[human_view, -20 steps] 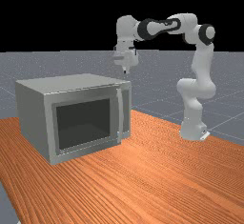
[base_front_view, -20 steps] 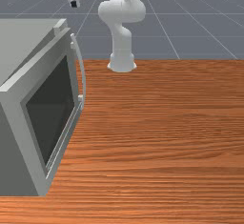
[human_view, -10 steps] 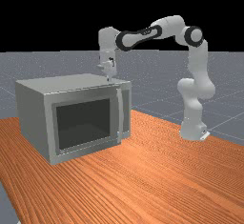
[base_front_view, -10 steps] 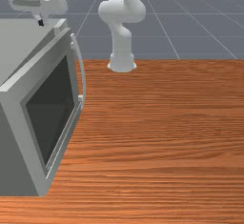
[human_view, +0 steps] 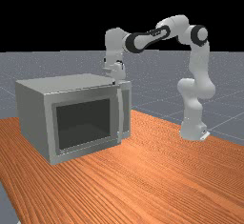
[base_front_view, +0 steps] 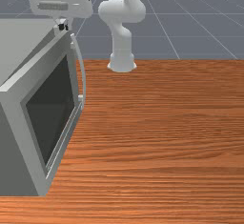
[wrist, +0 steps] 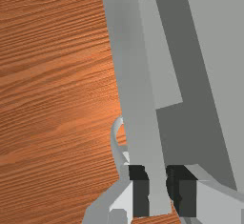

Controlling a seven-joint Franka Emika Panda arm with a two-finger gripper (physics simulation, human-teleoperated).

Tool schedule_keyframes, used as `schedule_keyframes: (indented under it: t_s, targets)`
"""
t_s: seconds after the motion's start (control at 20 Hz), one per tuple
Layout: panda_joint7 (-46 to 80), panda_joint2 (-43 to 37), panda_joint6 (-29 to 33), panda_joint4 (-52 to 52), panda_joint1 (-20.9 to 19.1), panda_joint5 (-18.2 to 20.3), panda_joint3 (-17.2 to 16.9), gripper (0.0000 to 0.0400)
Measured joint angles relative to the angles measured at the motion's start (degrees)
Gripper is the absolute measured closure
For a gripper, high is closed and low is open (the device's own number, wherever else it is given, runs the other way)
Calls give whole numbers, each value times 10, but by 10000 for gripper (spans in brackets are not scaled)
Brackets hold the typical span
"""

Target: Open the microwave

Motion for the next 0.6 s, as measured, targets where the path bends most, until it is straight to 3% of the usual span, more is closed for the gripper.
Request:
schedule_keyframes:
  t_s: [0.05, 0.3, 0.35, 0.4, 0.45, 0.5, 0.6]
  targets:
    - [4, -6, 7, -8, 1, -1, 10, 343]
    - [7, -15, 26, -22, -27, 4, 40, 339]
    - [6, -15, 25, -22, -28, 5, 49, 247]
    - [6, -17, 23, -24, -23, 5, 59, 118]
    - [6, -19, 22, -25, -21, 5, 66, 30]
    - [7, -20, 23, -27, -22, 4, 72, 0]
    - [8, -22, 28, -30, -30, 3, 79, 0]
